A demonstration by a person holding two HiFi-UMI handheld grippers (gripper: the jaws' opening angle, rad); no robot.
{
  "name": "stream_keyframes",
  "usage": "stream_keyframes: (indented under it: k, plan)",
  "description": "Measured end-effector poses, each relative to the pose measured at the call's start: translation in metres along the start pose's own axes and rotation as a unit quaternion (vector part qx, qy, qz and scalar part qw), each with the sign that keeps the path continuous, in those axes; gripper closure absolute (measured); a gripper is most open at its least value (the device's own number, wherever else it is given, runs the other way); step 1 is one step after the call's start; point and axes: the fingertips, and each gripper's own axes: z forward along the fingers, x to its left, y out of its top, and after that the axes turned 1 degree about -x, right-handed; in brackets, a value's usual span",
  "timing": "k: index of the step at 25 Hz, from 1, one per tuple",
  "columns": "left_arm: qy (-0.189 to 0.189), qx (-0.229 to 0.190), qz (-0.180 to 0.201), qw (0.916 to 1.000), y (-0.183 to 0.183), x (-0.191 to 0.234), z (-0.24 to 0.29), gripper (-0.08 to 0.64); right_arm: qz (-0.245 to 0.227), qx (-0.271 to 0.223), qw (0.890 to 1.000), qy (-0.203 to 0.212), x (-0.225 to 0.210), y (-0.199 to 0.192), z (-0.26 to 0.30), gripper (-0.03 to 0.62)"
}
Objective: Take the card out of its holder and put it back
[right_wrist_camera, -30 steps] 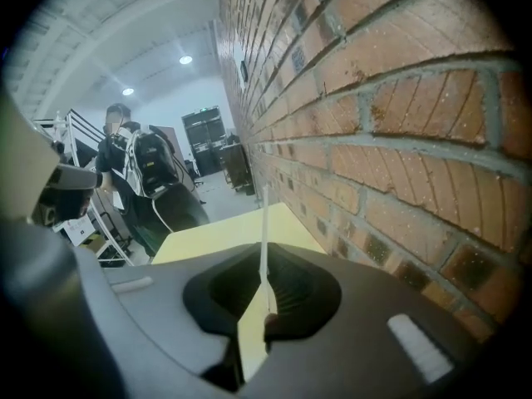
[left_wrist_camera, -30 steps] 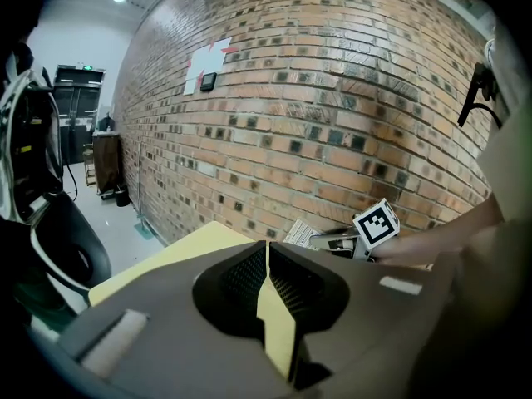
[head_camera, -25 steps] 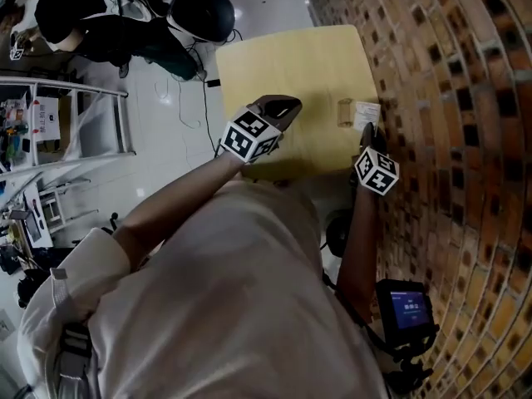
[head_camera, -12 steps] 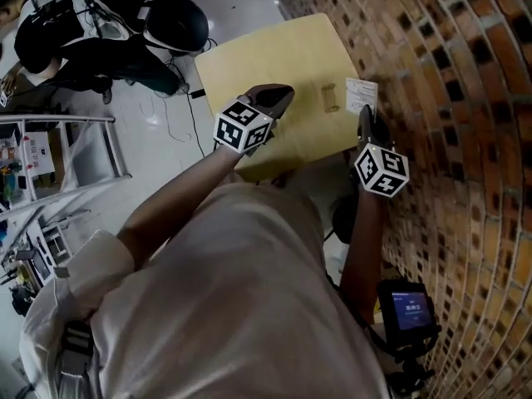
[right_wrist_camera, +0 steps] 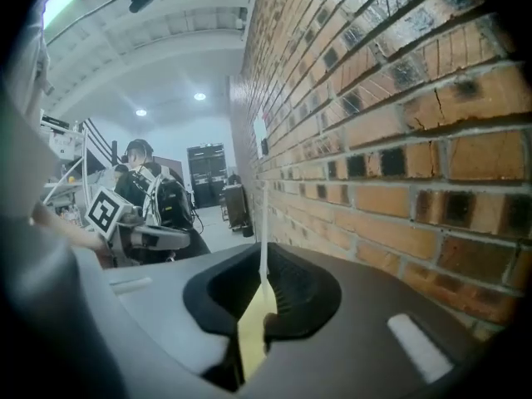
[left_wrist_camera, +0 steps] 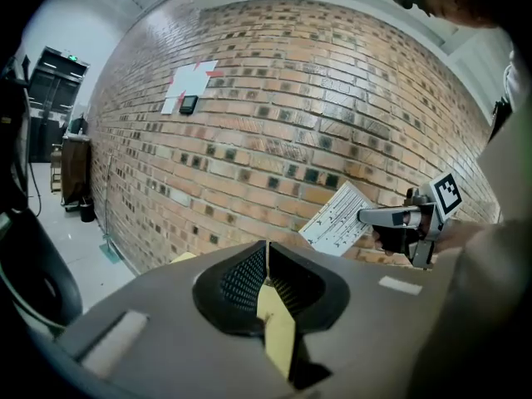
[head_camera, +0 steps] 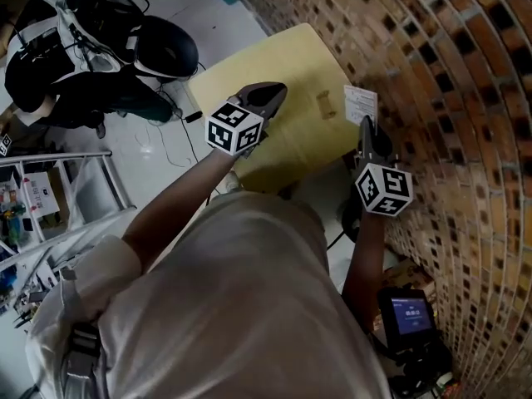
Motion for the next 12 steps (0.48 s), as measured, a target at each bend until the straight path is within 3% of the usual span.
stream_keyframes:
  k: [12]
  plan:
    - [-0.03,0.016,0.023,0.9992,-0.001,0.031,-0.022,0.548,-0.021,0.033,0.997,-0.061,0.012,-0.04,-0.015,0.578]
